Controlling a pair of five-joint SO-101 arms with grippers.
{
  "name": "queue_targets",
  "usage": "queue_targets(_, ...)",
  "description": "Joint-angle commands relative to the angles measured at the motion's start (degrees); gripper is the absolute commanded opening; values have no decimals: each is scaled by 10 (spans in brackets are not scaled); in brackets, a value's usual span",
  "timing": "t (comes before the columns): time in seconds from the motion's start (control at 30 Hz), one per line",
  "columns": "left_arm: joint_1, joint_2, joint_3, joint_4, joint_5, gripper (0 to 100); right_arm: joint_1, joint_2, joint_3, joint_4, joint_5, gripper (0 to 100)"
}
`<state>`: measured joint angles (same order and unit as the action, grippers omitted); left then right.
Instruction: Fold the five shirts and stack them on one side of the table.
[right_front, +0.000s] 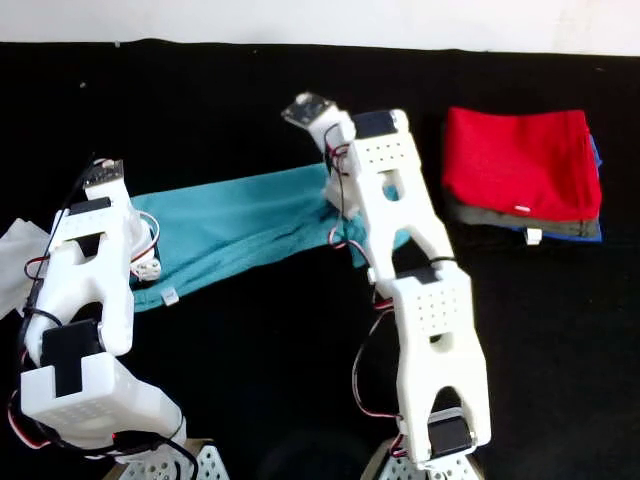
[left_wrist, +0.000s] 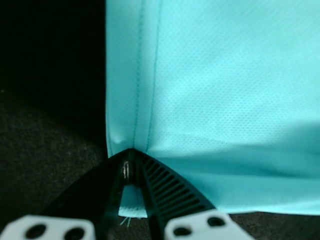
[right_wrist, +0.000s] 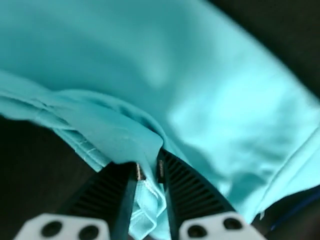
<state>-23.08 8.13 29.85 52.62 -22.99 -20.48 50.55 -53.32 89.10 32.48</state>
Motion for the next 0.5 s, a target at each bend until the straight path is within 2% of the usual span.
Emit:
queue_targets(0.0,0,6,1,-20,2,9,13,30,-101,-8,-46,157)
queue_targets(0.1,0,6,1,-20,2,9,18,55,-160,-9,-93,236)
queue_targets(0.27,0,6,1,-20,2,9,34,65,-237,-6,-147,235)
queue_targets(0.47,0,6,1,-20,2,9,33,64,-301,119,-147,235)
